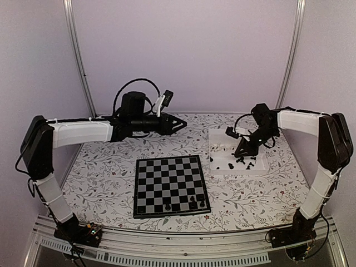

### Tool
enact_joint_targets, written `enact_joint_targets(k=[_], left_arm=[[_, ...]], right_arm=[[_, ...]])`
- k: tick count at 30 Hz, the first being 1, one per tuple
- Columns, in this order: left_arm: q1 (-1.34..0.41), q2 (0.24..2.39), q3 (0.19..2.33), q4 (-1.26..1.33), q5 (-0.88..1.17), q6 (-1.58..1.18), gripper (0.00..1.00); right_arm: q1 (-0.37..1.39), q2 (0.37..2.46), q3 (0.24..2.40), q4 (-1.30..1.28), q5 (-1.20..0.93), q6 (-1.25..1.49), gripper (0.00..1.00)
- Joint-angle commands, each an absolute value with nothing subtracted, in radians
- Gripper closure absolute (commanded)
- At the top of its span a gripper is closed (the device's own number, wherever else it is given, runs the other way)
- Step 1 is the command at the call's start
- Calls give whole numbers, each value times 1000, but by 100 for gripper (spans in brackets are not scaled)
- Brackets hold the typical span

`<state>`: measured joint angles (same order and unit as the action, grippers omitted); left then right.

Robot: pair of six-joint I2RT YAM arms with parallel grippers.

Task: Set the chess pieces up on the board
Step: Pick up the chess piece from the storage box, then place the chess piece on the chessboard.

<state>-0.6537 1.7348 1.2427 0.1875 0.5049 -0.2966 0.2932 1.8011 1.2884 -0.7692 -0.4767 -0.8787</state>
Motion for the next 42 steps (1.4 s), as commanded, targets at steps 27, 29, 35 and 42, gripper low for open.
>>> enact_joint_targets(k=[27, 29, 35, 42], left_arm=[[-836, 2181, 1565, 351, 758, -581, 56], [-836, 2190, 1574, 350, 767, -583, 56], [-840, 2218, 1611, 335, 785, -585, 60], [-841, 2241, 1639, 329, 787, -596, 68]], right_arm=[[382, 1717, 1379, -767, -852, -701, 91], [383, 1718, 1379, -767, -853, -700, 91], [388, 1720, 1379, -768, -851, -699, 91], [390, 1715, 1379, -771, -850, -698, 91]])
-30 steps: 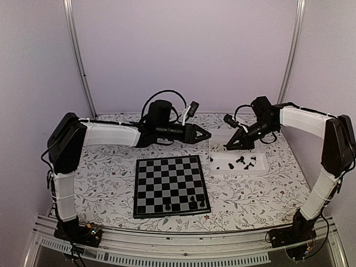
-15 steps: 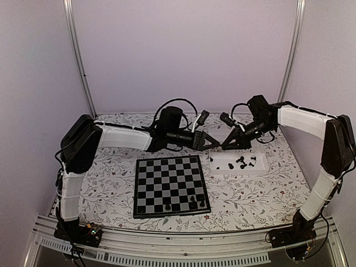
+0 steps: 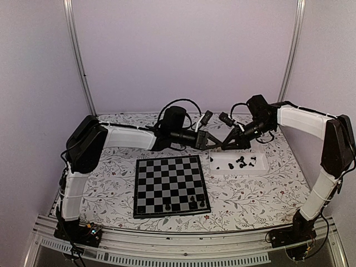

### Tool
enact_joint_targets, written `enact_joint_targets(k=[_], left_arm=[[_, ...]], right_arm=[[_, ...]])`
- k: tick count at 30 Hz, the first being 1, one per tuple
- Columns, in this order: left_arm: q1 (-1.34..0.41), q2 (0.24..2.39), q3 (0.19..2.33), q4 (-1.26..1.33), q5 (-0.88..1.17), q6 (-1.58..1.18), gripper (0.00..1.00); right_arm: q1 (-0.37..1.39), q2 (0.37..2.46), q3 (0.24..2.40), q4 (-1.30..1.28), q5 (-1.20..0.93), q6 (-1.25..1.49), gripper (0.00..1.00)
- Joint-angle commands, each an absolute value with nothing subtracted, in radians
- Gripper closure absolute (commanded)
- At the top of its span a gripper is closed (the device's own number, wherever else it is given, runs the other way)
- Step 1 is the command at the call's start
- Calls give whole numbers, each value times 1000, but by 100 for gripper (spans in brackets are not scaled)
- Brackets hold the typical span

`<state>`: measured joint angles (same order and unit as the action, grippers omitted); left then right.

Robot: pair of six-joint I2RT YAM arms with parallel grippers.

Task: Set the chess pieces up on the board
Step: Place the chess piece on the chessboard.

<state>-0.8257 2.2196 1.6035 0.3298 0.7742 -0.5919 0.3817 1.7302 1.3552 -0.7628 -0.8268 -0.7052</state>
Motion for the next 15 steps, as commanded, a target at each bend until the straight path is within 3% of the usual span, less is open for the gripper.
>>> enact_joint_targets(k=[1, 11, 15], left_arm=[[-841, 2243, 1641, 329, 789, -598, 68], [-837, 2260, 1651, 339, 776, -613, 93], [-824, 2274, 1664, 380, 763, -642, 97]], right_arm=[[390, 1714, 1379, -772, -850, -698, 91], [388, 1716, 1365, -764, -811, -707, 89], [373, 1750, 1338, -741, -790, -700, 83]])
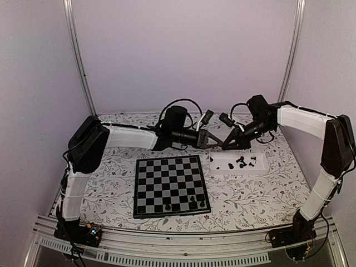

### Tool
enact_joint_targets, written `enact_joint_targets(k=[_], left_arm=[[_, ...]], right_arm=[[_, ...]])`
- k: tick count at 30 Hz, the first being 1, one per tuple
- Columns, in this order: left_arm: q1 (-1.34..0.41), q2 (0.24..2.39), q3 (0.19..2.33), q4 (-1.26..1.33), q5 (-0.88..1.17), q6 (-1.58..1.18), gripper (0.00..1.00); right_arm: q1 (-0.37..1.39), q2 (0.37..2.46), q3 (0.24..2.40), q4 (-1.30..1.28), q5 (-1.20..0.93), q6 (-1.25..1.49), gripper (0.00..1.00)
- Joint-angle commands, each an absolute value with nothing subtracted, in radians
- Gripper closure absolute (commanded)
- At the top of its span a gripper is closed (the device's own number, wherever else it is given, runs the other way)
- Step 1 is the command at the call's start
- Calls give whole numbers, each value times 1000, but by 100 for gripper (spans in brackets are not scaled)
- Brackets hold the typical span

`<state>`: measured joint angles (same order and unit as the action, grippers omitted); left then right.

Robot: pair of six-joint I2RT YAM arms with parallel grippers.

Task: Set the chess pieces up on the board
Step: Place the chess piece on the chessboard.

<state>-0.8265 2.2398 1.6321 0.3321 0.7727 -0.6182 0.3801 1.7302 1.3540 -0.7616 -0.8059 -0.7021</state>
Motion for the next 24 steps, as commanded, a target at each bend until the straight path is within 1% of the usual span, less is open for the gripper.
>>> enact_joint_targets(k=[1, 3, 5, 6, 8, 9, 13, 17, 24], left_arm=[[-822, 2277, 1668, 391, 759, -649, 97], [-817, 2281, 1677, 400, 752, -658, 98], [-813, 2282, 1682, 403, 746, -660, 98], [-810, 2280, 1684, 403, 742, -660, 98], [-806, 2276, 1684, 405, 735, -658, 99], [-805, 2275, 1684, 405, 734, -659, 99], [-802, 2276, 1678, 403, 730, -662, 99], [-798, 2272, 1668, 398, 726, -661, 99], [-795, 2286, 1679, 384, 734, -672, 99]], right_arm=[[368, 1757, 1328, -734, -785, -702, 83], [358, 1769, 1309, -718, -773, -704, 82], [349, 1777, 1294, -707, -761, -704, 79], [345, 1780, 1288, -702, -755, -704, 76], [338, 1785, 1277, -697, -747, -705, 65], [335, 1787, 1272, -694, -745, -706, 64], [325, 1790, 1259, -680, -741, -706, 64], [316, 1793, 1257, -664, -745, -695, 68], [316, 1748, 1273, -682, -789, -720, 64]])
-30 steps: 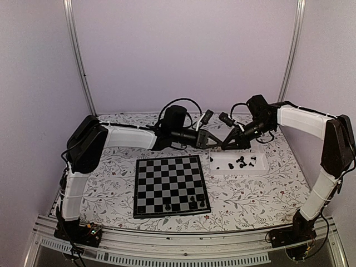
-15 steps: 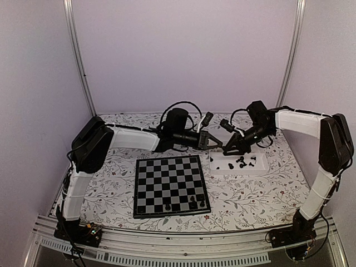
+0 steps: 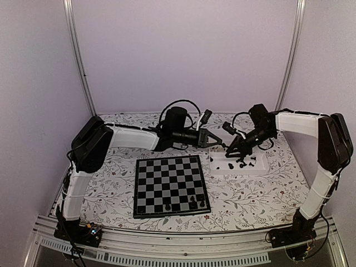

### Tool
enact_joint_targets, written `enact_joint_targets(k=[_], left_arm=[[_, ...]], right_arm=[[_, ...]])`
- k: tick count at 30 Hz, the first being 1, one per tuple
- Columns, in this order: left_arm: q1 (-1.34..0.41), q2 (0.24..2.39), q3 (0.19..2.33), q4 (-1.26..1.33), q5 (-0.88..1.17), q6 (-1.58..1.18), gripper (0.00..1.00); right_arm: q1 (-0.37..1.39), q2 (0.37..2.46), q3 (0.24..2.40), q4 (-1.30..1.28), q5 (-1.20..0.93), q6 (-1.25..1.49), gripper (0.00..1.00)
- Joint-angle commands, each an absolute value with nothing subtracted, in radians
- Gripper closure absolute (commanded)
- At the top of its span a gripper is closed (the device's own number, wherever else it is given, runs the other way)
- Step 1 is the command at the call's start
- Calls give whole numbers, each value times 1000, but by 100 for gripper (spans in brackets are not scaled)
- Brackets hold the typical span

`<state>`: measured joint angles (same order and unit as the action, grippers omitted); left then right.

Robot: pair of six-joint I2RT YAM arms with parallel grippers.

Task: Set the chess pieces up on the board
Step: Place the chess piece on the chessboard.

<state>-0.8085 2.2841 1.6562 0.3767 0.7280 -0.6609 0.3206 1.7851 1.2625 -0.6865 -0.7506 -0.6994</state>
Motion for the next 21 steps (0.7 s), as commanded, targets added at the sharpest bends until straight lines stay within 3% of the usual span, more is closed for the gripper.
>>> enact_joint_targets(k=[1, 21], left_arm=[[-795, 2287, 1681, 386, 737, -675, 99], [-801, 2305, 1719, 363, 784, -694, 100]], right_arm=[[316, 1744, 1279, -687, -792, -722, 63], [318, 1739, 1317, -697, -785, -724, 60]])
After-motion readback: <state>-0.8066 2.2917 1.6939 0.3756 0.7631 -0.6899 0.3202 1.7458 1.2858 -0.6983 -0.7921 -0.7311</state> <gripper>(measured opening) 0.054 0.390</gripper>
